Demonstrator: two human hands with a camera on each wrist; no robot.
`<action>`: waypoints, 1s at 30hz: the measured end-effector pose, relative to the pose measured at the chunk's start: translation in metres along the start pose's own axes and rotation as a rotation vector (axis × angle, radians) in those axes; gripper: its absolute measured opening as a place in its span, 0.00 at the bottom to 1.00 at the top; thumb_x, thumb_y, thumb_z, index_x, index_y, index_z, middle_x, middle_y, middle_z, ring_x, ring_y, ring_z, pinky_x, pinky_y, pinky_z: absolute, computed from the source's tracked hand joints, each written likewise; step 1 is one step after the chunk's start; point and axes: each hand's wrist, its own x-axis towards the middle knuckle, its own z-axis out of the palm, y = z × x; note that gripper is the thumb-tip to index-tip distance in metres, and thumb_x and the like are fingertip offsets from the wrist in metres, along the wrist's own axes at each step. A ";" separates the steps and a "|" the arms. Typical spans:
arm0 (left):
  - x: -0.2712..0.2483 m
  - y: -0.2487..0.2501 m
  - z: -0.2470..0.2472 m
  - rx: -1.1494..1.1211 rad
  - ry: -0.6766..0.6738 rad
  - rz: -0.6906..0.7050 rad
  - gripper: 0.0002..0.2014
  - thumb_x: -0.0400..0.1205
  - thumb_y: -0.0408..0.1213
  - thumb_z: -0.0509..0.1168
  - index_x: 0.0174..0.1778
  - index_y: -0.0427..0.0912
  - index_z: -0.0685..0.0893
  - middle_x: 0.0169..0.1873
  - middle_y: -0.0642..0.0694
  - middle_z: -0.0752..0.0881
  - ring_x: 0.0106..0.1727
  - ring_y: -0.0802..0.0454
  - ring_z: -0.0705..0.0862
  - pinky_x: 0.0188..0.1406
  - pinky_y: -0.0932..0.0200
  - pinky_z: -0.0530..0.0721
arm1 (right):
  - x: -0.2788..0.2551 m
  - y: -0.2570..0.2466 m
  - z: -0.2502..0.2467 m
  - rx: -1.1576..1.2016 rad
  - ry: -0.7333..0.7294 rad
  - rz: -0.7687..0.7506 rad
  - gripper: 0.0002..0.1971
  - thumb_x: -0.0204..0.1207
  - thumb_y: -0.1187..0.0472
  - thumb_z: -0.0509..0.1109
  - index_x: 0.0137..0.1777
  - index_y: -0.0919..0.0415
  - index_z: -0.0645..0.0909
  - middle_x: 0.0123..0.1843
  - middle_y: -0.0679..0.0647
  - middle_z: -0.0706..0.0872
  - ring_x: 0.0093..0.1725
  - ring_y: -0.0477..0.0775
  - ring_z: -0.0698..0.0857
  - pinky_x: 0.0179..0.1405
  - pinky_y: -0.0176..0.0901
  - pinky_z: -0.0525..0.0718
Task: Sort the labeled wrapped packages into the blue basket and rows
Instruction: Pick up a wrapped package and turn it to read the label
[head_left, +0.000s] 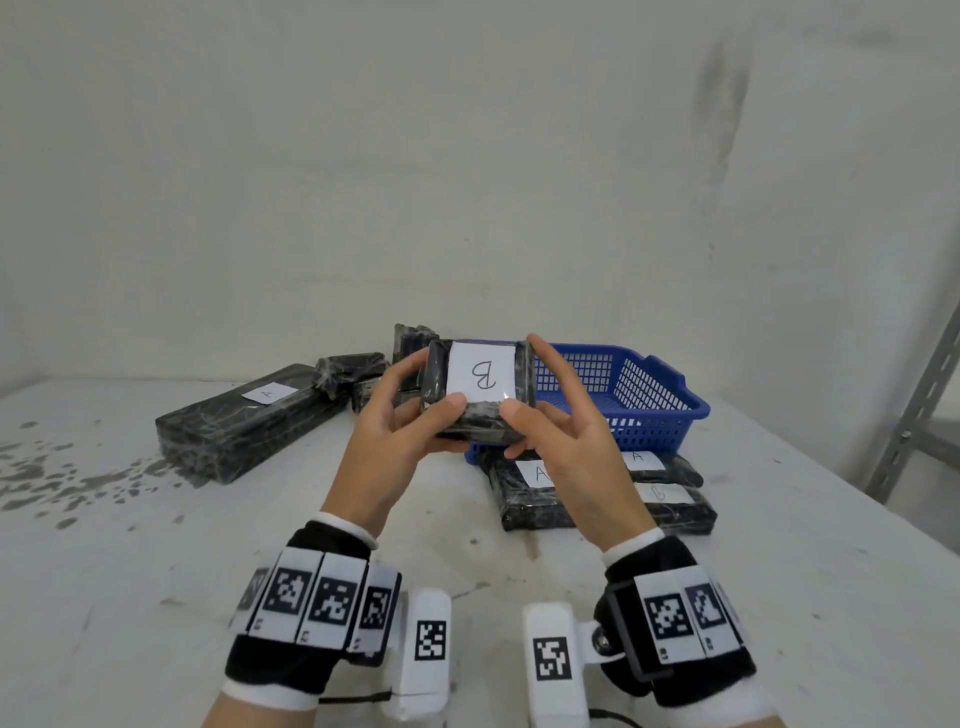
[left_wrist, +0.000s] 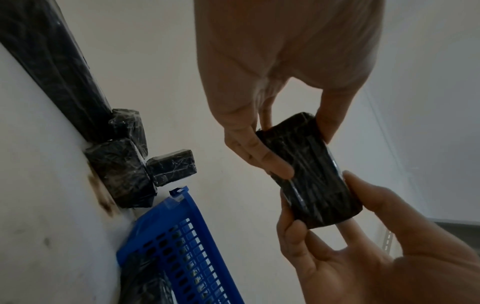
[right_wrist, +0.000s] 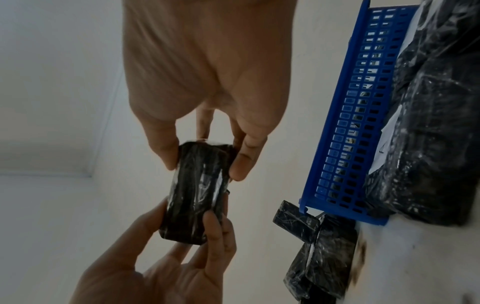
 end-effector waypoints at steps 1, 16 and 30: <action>0.000 0.000 0.000 -0.004 -0.006 0.003 0.27 0.79 0.33 0.68 0.76 0.47 0.73 0.53 0.41 0.91 0.50 0.46 0.90 0.42 0.57 0.88 | -0.001 -0.001 0.000 0.002 -0.003 -0.003 0.33 0.80 0.65 0.72 0.79 0.37 0.68 0.55 0.53 0.94 0.45 0.49 0.90 0.44 0.36 0.86; -0.003 -0.002 0.004 0.046 -0.031 0.054 0.28 0.82 0.27 0.66 0.78 0.45 0.70 0.55 0.43 0.89 0.47 0.53 0.89 0.38 0.61 0.86 | -0.006 -0.006 0.005 -0.079 0.031 0.010 0.29 0.79 0.62 0.75 0.73 0.34 0.70 0.53 0.54 0.93 0.42 0.53 0.90 0.33 0.43 0.86; -0.008 0.003 0.006 0.093 -0.030 0.106 0.24 0.83 0.29 0.65 0.75 0.49 0.73 0.53 0.47 0.88 0.44 0.55 0.89 0.33 0.62 0.85 | -0.009 -0.012 0.007 -0.088 0.018 0.018 0.27 0.80 0.64 0.74 0.74 0.41 0.72 0.44 0.55 0.90 0.24 0.43 0.82 0.21 0.31 0.77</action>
